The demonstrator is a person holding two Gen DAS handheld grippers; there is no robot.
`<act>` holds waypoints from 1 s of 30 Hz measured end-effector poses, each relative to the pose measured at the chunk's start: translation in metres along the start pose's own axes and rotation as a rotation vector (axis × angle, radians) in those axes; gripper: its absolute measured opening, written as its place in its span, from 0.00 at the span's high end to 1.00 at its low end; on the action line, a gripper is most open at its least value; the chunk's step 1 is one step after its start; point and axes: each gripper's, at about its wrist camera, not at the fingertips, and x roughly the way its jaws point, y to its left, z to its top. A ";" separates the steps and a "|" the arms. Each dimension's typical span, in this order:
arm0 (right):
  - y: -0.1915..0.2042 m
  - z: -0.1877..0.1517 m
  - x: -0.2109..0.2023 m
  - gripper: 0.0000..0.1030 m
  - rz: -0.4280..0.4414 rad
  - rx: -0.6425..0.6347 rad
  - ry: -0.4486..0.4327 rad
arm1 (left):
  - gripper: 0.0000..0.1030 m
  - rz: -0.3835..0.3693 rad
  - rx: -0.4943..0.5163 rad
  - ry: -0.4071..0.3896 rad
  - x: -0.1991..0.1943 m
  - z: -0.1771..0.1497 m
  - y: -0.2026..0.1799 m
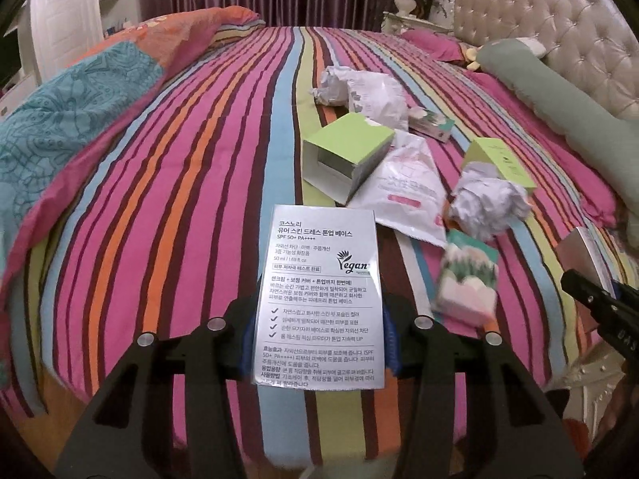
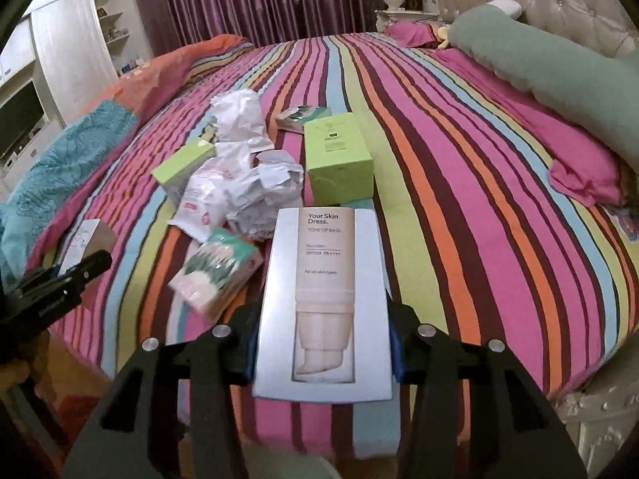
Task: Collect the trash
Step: 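Carry both white boxes over the wastebasket and open both tools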
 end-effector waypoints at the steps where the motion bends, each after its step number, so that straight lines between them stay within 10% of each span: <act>1: 0.000 -0.003 -0.004 0.56 0.004 0.004 -0.001 | 0.54 -0.005 -0.001 -0.002 -0.005 -0.005 0.001; 18: 0.022 -0.074 -0.064 0.56 0.028 0.021 0.034 | 0.54 -0.048 0.041 0.044 -0.070 -0.105 0.003; 30: 0.029 -0.161 -0.051 0.56 0.056 0.088 0.211 | 0.54 -0.088 0.098 0.206 -0.061 -0.193 -0.019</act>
